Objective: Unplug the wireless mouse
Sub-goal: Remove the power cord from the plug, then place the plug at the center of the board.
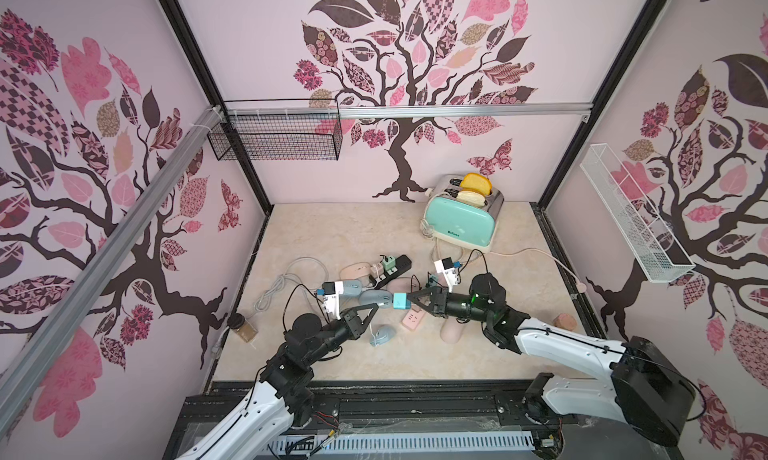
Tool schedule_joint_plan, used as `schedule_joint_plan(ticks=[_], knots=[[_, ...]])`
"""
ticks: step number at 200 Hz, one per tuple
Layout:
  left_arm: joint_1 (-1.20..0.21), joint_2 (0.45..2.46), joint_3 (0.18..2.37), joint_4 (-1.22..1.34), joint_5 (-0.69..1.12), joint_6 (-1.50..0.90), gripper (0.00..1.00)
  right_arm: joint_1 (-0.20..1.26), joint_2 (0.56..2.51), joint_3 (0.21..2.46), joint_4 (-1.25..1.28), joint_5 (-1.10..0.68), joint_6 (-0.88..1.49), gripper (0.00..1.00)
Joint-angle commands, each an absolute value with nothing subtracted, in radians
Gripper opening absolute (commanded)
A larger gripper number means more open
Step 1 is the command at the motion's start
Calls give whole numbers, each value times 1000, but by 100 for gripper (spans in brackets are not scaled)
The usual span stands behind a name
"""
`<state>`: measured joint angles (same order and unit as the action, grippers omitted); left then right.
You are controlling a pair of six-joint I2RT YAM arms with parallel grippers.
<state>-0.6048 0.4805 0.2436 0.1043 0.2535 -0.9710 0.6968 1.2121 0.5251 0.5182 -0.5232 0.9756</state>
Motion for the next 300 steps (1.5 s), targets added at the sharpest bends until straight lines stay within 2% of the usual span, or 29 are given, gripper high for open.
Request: schedule_joint_plan(ticks=[1,34,70,86,115,145,160,171,173,185,203,228,256,282,300], knots=[[-601,507,224,118,227,-980,0,682,1221,528,522,-538,955,0],[-602,535,271,78,238,-945,0,680,1218,523,422,-558,910,0],[-601,500,347,-44,206,-880,0,689,1176,502,58,-570,744,0],[-600,519,343,-44,213,-877,0,719,1156,465,-71,-515,674,3],[-602,531,304,4,218,-896,0,726,1166,402,-107,-474,647,5],[-601,554,311,16,231,-893,0,742,1253,443,-144,-419,617,10],[-601,559,320,13,236,-889,0,744,1309,473,-180,-367,600,21],[-600,555,322,6,235,-888,0,746,1318,486,-200,-331,598,39],[-601,554,322,5,236,-888,0,746,1317,489,-202,-323,598,45],[-601,547,326,-4,231,-886,0,747,1293,494,-215,-302,601,62],[-600,556,328,3,234,-890,0,753,1217,504,-250,-265,594,70],[-600,586,346,16,240,-894,0,791,1069,527,-297,-222,519,71],[-600,631,361,44,247,-908,0,974,971,563,-257,-98,400,71],[-601,670,378,61,252,-920,0,1100,1036,610,-152,32,286,69],[-601,685,390,61,259,-925,0,1125,1124,658,-77,28,248,69]])
